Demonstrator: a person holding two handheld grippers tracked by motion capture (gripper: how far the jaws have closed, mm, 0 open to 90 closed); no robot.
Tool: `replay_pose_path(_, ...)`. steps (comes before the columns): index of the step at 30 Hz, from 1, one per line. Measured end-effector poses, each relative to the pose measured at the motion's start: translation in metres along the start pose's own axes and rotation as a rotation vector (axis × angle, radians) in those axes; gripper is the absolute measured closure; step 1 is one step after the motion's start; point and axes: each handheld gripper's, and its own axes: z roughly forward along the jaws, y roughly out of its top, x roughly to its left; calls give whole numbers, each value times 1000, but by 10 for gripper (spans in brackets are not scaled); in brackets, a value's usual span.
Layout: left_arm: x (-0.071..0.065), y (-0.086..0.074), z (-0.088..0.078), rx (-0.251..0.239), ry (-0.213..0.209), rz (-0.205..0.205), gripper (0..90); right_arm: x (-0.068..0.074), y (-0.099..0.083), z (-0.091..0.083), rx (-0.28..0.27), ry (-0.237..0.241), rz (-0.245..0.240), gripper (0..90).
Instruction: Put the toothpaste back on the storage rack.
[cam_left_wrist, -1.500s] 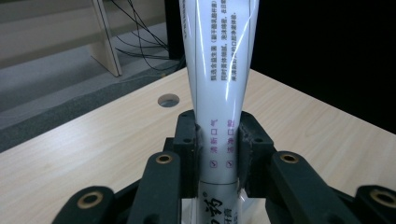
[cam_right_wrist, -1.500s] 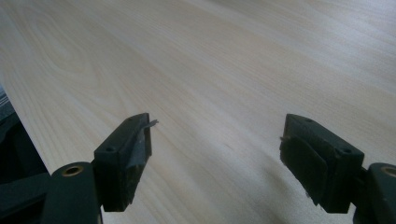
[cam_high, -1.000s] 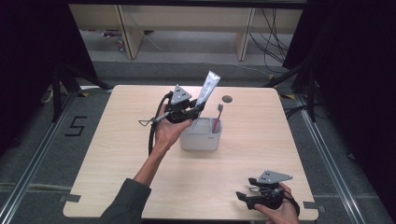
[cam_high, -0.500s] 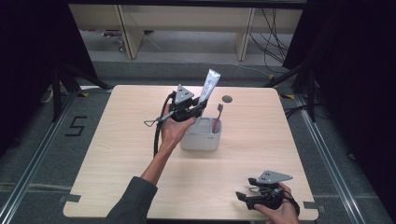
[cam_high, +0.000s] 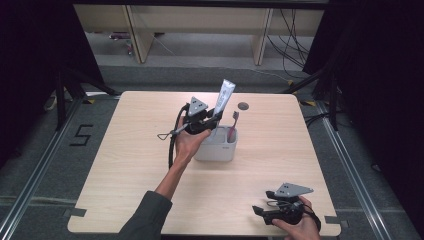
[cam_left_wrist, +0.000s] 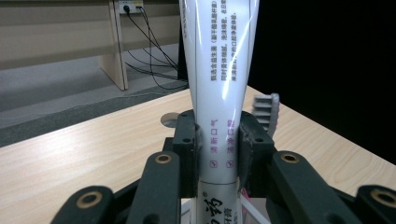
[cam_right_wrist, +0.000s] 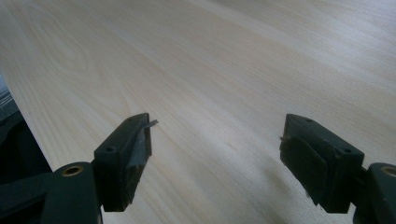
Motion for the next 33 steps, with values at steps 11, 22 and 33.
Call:
replay_pose_path(11,5,-14,3,9,10,-28,715,0,0,0,-1,-1,-4,255)
replay_pose_path(22,4,-27,7,36,12,-27,710,0,0,0,6,-4,-4,256)
replay_pose_path(33,1,-31,8,76,12,-2,703,0,0,1,6,-4,-5,256)
